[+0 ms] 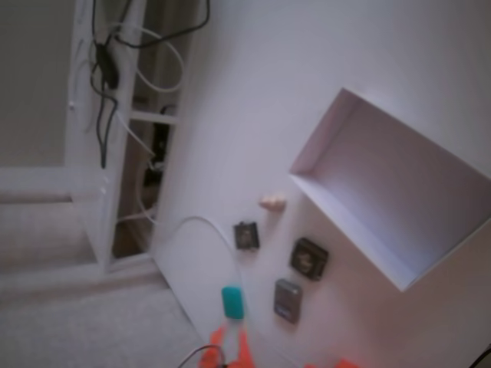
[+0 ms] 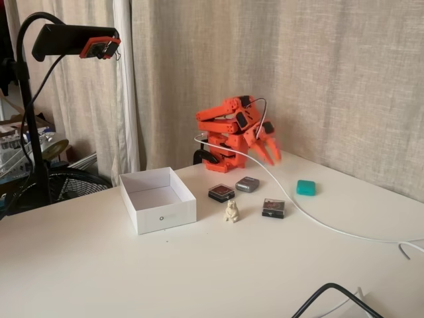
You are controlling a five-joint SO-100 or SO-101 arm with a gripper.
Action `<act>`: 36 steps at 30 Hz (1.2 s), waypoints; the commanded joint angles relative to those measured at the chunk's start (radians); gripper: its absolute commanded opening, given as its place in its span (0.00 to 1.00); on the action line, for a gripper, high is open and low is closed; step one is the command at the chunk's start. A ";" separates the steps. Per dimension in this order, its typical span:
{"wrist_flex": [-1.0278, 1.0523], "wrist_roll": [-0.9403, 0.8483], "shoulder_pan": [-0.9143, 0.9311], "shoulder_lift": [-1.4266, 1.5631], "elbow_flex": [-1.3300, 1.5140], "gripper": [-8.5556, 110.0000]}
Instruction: Grasp the green cube and put it in the bin.
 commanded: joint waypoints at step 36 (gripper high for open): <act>0.215 0.006 -0.003 -1.480 -1.141 0.40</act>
